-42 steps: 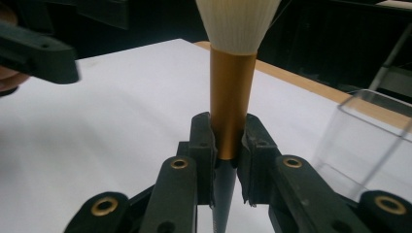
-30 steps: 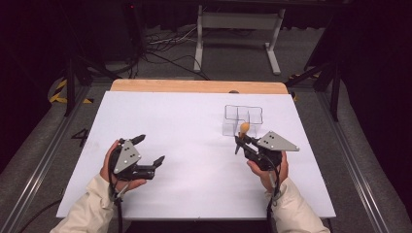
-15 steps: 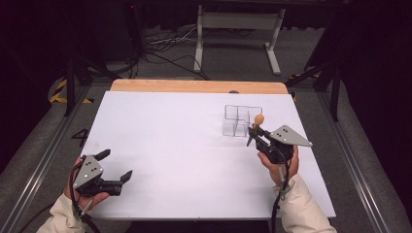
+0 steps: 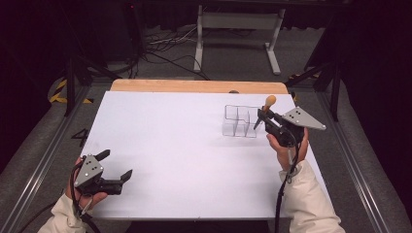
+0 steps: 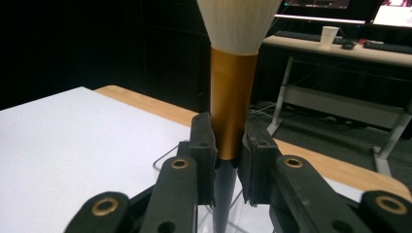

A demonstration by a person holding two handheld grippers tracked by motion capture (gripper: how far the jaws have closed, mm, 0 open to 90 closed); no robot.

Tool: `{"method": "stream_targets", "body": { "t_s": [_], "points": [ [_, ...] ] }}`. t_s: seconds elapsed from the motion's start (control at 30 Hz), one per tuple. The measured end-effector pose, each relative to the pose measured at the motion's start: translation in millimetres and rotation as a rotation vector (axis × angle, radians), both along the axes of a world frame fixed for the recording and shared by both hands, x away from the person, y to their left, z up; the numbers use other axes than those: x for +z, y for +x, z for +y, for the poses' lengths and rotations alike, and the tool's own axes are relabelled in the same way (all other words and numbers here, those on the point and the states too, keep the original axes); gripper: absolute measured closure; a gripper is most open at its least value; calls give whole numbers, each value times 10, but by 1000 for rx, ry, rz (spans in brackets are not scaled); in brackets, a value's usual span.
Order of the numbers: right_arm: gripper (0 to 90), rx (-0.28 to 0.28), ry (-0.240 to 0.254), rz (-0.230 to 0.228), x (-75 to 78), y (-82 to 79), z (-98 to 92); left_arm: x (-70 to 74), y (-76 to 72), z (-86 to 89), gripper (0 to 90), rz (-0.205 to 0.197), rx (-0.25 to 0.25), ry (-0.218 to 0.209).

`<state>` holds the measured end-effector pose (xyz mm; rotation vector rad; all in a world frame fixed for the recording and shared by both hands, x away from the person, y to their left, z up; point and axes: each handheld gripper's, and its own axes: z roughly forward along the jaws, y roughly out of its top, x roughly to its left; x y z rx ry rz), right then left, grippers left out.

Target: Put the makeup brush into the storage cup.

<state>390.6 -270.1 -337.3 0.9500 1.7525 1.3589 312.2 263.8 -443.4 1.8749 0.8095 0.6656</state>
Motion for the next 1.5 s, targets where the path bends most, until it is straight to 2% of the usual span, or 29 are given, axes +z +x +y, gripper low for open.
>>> {"method": "stream_targets", "body": {
  "t_s": [0.13, 0.2, 0.23, 0.37, 0.7, 0.87, 1.27, 1.5],
  "points": [
    [780, -12, -11, -13, 68, 72, 4, 13, -7, -7, 12, -7, 2, -5],
    [780, -16, -11, -13, 91, 119, 5, 25, -9, -16, 11, -25, 50, 10],
    [780, -22, -16, -12, 99, 135, 6, 26, -10, -12, 13, -24, 53, 2],
    [780, -40, -20, -13, 125, 214, 5, 26, -9, 2, 12, -20, 38, -11],
    [780, -65, -28, -12, 195, 374, 26, 24, -9, -10, 11, -22, 27, -8],
    [780, -89, -11, -13, 240, 466, 2, 22, -10, -11, 11, -21, 20, -6],
    [779, -120, -19, 10, 189, 619, 13, 15, -7, -8, 12, -18, 7, -10],
    [779, -147, 2, 43, 108, 697, -38, 14, -10, -10, 13, -21, -5, -4]
  ]
}}
